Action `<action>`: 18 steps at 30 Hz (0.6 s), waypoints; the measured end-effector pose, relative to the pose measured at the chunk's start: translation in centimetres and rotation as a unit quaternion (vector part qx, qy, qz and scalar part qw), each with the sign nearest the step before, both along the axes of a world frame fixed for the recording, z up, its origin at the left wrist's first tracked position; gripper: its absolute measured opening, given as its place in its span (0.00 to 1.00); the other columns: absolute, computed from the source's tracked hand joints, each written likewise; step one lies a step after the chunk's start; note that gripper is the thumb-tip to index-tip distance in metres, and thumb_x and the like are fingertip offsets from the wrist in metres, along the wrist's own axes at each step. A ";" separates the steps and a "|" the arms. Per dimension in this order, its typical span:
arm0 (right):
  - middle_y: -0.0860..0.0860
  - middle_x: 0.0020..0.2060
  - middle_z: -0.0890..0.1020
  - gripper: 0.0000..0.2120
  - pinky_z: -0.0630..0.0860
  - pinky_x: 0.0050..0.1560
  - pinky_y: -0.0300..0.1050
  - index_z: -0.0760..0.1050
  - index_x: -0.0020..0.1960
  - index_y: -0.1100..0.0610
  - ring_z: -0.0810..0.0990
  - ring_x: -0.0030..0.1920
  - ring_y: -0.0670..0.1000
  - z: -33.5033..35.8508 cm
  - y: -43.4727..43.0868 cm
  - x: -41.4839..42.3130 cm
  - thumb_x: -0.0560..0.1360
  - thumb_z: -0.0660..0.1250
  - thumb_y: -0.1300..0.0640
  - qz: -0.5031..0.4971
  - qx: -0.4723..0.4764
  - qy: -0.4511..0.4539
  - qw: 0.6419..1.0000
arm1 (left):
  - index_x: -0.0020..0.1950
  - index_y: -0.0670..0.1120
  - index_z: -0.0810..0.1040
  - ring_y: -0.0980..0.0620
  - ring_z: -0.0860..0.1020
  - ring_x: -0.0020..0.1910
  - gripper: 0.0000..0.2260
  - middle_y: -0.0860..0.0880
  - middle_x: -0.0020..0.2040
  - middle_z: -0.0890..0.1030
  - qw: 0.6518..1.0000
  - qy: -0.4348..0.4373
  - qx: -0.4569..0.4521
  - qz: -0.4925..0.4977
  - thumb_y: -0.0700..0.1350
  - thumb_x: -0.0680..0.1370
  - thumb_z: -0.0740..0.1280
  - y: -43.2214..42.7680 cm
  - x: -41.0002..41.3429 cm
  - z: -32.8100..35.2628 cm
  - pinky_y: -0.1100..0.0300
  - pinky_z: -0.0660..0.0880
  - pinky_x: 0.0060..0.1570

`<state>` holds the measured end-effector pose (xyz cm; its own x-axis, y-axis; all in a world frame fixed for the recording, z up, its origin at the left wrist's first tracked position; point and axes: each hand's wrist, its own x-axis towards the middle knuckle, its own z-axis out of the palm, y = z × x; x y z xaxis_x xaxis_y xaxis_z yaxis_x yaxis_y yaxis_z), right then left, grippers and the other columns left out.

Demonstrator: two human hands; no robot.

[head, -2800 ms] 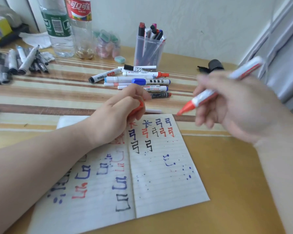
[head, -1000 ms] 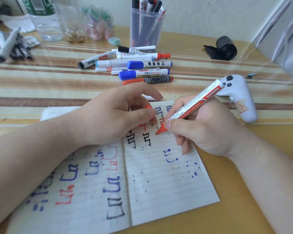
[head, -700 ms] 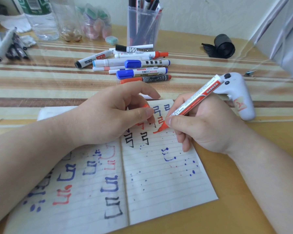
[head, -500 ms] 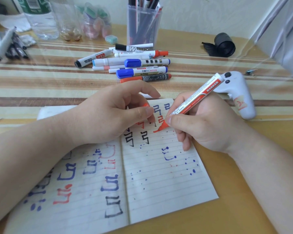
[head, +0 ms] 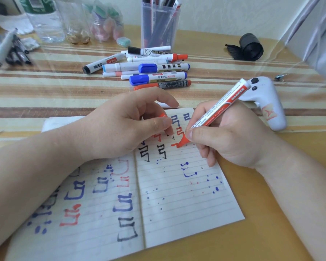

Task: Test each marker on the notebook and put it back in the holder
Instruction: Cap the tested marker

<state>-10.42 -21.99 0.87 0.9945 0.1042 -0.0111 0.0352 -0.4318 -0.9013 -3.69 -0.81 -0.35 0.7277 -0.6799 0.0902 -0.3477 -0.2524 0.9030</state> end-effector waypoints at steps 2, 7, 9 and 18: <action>0.57 0.26 0.77 0.05 0.75 0.25 0.46 0.79 0.37 0.62 0.78 0.25 0.56 -0.1 0.0 0.0 0.68 0.71 0.60 -0.002 0.033 0.005 0.999 | 0.60 0.54 0.77 0.39 0.83 0.44 0.12 0.49 0.46 0.87 1.000 0.000 0.000 -0.001 0.49 0.77 0.67 0.0 0.0 0.0 0.36 0.79 0.50; 0.54 0.27 0.79 0.05 0.74 0.25 0.43 0.80 0.38 0.62 0.79 0.27 0.52 -0.1 0.1 -0.1 0.70 0.72 0.60 0.025 0.049 0.015 0.998 | 0.60 0.52 0.77 0.41 0.83 0.43 0.12 0.49 0.45 0.87 1.000 0.000 -0.001 -0.001 0.49 0.76 0.67 0.0 0.0 0.0 0.40 0.80 0.48; 0.53 0.27 0.79 0.05 0.74 0.25 0.43 0.80 0.38 0.62 0.79 0.27 0.52 -0.1 0.1 -0.1 0.70 0.72 0.59 0.028 0.046 0.014 0.998 | 0.60 0.53 0.77 0.41 0.82 0.41 0.12 0.50 0.45 0.87 1.000 -0.002 0.000 -0.001 0.49 0.77 0.67 -0.1 0.0 -0.1 0.44 0.79 0.46; 0.54 0.26 0.78 0.04 0.74 0.25 0.45 0.80 0.38 0.60 0.79 0.26 0.54 0.1 0.3 -0.1 0.69 0.71 0.59 0.015 -0.003 0.006 1.000 | 0.59 0.54 0.78 0.40 0.83 0.45 0.12 0.48 0.46 0.87 1.000 0.000 -0.003 0.001 0.50 0.76 0.67 0.0 0.1 -0.2 0.39 0.79 0.51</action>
<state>-10.54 -21.65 0.98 0.9906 0.1346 -0.0232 0.0383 -0.4367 -0.8988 -3.58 -0.82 -0.59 0.7285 -0.6785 0.0942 -0.3467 -0.2466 0.9050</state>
